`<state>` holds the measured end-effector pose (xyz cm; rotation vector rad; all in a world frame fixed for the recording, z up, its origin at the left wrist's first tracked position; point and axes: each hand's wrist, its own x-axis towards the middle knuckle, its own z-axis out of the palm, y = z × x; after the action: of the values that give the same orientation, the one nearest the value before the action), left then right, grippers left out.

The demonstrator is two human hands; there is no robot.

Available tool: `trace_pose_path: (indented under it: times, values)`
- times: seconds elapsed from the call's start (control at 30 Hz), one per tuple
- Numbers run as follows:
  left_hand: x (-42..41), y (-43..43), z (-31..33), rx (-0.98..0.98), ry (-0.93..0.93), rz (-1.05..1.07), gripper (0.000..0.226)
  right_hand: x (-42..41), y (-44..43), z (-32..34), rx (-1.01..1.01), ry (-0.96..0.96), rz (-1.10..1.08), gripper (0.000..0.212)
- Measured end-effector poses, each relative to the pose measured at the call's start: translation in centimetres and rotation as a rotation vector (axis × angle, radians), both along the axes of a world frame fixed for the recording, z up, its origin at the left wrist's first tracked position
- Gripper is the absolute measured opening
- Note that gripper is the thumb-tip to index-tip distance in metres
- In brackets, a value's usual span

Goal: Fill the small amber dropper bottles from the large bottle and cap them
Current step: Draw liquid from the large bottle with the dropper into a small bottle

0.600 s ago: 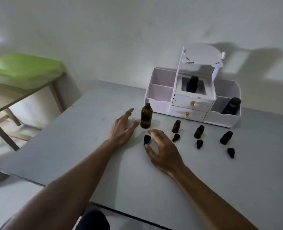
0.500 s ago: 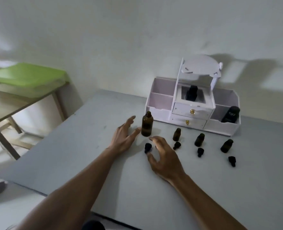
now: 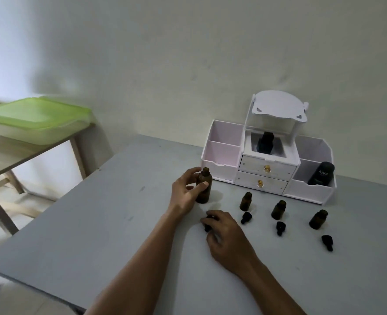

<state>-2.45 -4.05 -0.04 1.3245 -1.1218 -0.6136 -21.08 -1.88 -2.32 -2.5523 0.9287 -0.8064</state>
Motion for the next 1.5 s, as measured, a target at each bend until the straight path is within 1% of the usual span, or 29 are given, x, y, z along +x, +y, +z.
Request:
trace_pose_path:
  times: [0.1, 0.2, 0.27, 0.37, 0.5, 0.6, 0.67, 0.83, 0.97, 1.13, 1.33, 1.5]
  values:
    - [-0.2, -0.4, -0.3, -0.033, 0.007, -0.008, 0.059, -0.3, -0.1, -0.3, -0.022, -0.079, 0.019, 0.031]
    - [0.3, -0.7, -0.7, -0.054, -0.007, -0.019, 0.061, -0.4, -0.2, 0.0, -0.026, -0.191, 0.023, 0.026]
    - [0.6, -0.8, -0.9, -0.054, -0.017, -0.036, 0.064, -0.5, -0.2, 0.6, -0.049, -0.314, -0.022, 0.023]
    - [0.8, -1.1, -1.1, -0.032, -0.055, -0.065, 0.061, -0.4, -0.8, 2.4, -0.098, -0.487, -0.133, 0.021]
    - [1.3, -1.4, -0.9, 0.000, -0.016, -0.079, 0.050, 0.5, -2.8, 7.0, 0.025, -0.809, -0.215, 0.017]
    - [1.5, -1.5, -0.7, 0.016, 0.004, -0.093, 0.048, 1.3, -4.4, 10.8, 0.161, -1.070, -0.194, 0.013]
    - [1.5, -1.5, -0.7, 0.010, 0.010, -0.097, 0.047, 1.7, -5.2, 12.5, 0.203, -1.147, -0.150, 0.013]
    - [1.6, -1.6, -0.7, 0.004, 0.011, -0.114, 0.045, 2.8, -6.7, 13.8, 0.232, -1.167, -0.118, 0.017]
    - [1.7, -1.7, -0.9, -0.006, 0.014, -0.114, 0.043, 3.1, -7.5, 13.4, 0.268, -1.164, -0.119, 0.014]
    - [1.8, -1.8, -0.9, -0.011, 0.003, -0.115, 0.044, 3.6, -7.8, 12.7, 0.307, -1.098, -0.115, 0.011]
    - [1.6, -1.8, -0.9, -0.015, 0.005, -0.110, 0.042, 4.3, -7.8, 12.3, 0.262, -1.025, -0.124, 0.013]
    - [1.6, -1.8, -0.7, -0.014, -0.005, -0.105, 0.044, 4.9, -7.9, 12.1, 0.245, -0.927, -0.123, 0.015]
